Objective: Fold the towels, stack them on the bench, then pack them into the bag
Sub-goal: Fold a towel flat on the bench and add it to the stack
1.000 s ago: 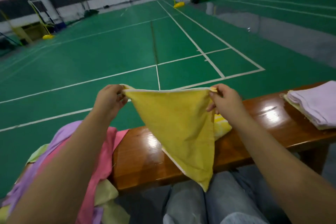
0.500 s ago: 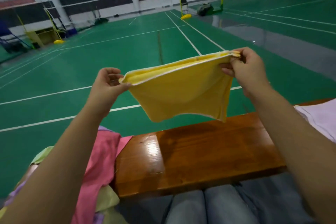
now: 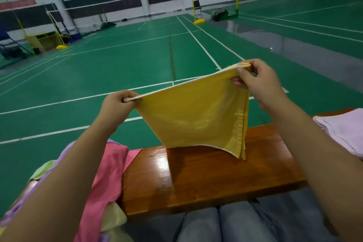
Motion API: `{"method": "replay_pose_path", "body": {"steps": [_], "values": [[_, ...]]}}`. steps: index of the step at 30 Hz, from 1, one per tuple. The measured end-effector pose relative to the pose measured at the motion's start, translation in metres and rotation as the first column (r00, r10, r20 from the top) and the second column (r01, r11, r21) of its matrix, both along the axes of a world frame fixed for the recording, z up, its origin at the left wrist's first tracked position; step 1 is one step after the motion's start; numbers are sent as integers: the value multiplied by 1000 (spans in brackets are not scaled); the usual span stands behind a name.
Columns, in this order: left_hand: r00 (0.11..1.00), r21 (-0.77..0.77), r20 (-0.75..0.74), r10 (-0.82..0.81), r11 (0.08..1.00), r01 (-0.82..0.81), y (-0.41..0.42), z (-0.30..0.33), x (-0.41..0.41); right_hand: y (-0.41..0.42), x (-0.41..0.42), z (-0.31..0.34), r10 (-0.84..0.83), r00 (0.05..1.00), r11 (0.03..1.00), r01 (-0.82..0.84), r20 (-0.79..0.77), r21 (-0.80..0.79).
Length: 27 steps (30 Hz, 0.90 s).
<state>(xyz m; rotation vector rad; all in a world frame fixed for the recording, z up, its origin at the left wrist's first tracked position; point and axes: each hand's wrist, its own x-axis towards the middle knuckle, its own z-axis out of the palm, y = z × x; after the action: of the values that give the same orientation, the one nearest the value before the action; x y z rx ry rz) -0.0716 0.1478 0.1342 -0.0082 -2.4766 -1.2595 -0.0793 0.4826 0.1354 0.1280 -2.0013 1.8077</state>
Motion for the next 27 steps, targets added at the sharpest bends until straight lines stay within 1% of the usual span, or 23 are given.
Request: {"method": "replay_pose_path", "body": {"steps": [4, 7, 14, 18, 19, 22, 25, 26, 27], "values": [[1000, 70, 21, 2, 998, -3, 0, 6, -2, 3, -1, 1, -14, 1000, 1000, 14, 3, 26], [1000, 77, 21, -9, 997, 7, 0, 11, -3, 4, -4, 4, -3, 1000, 1000, 3, 22, 18], [999, 5, 31, -29, 1000, 28, 4, 24, -3, 6, -3, 17, 4, 1000, 1000, -3, 20, -30], [997, -63, 72, -29, 997, 33, -1, 29, 0, 14, 4, 21, -4, 1000, 1000, 5, 13, -11], [996, -55, 81, -47, 997, 51, -3, 30, 2, 16, 5, 21, -27, 1000, 1000, 26, 13, 10], [988, 45, 80, -136, 990, 132, -8, 31, 10, 19, 7, 21, -102, 995, 992, 100, 22, 78], [979, 74, 75, -190, 980, 185, -12, 29, 14, 20, 11, 19, -117, 993, 991, 116, 18, 63], [975, 109, 68, -210, 973, 202, -13, 30, 15, 20, 13, 21, -118, 993, 992, 117, 11, 46], [970, 182, 45, -239, 957, 227, -14, 32, 16, 21, 15, 23, -117, 993, 993, 117, 1, 25]]}}
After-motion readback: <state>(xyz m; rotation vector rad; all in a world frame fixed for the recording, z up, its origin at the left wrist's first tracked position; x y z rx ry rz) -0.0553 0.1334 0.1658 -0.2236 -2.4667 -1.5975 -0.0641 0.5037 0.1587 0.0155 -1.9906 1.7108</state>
